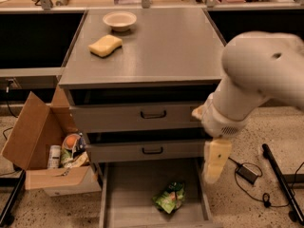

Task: Pick green rice chip bag from bottom drawer and place on counter

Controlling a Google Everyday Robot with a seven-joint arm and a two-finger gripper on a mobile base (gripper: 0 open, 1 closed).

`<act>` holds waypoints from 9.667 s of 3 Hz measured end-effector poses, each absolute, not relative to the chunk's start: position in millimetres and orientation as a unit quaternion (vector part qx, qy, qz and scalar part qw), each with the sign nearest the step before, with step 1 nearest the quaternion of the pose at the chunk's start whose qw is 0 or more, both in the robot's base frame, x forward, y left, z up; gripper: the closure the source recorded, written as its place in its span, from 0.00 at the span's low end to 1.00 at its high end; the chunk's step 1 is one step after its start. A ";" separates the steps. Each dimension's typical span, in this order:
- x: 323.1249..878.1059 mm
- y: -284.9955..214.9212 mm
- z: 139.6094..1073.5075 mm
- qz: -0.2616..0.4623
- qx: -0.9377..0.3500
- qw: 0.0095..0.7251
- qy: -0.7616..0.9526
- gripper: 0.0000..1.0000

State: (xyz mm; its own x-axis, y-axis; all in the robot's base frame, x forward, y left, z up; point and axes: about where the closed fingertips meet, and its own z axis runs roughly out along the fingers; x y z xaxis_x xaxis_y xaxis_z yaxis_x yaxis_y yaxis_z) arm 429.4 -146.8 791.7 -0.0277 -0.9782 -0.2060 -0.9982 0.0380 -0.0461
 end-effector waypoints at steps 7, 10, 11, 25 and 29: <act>418.9 -120.3 425.4 0.227 -0.711 0.061 0.663 0.00; 423.0 -126.0 382.3 0.217 -0.714 0.043 0.664 0.00; 445.3 -154.0 342.1 0.194 -0.719 0.039 0.666 0.00; 534.2 -167.2 279.7 0.115 -0.772 0.218 0.585 1.00; 475.5 -141.7 450.9 0.030 -0.798 0.344 0.493 1.00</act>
Offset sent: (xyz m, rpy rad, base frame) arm -0.0159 0.0027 -0.0800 0.0391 0.1299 -0.0204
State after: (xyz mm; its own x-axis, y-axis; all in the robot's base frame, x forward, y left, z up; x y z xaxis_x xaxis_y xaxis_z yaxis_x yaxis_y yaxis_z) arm 475.5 -141.7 450.9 0.5115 -0.7669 -0.3876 -0.8086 -0.2770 -0.5191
